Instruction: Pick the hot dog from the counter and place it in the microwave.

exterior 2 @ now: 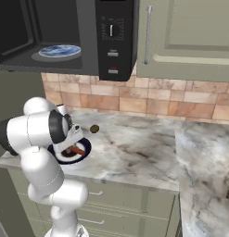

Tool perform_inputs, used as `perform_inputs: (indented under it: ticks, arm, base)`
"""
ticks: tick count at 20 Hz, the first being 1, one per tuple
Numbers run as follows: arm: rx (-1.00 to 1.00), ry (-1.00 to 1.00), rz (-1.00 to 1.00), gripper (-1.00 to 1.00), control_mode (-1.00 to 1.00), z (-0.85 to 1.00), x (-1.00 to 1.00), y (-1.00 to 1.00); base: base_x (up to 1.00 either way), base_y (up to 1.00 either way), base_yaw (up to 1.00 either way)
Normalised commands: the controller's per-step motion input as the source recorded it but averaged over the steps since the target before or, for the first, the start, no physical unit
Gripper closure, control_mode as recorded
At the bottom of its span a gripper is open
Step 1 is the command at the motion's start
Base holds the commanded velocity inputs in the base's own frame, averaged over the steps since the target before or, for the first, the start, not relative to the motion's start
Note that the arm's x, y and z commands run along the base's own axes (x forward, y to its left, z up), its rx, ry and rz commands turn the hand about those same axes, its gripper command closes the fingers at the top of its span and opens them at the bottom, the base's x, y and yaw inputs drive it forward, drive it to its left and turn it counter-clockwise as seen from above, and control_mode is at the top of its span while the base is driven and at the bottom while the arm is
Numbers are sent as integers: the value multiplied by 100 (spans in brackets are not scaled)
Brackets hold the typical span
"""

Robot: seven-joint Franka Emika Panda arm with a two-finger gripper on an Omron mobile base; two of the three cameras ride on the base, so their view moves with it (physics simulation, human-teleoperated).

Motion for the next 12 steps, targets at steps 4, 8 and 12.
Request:
perform_inputs:
  ticks: [4, 8, 12]
  arm:
    - [0, 0, 0, 100, -100, 0, -31, 0]
    - [0, -3, 8, 100, -100, 42, -51, 0]
    - [0, -14, 12, 100, -100, 100, -100, -3]
  base:
    - [0, 0, 0]
    - [0, 0, 0]
    - [0, 0, 0]
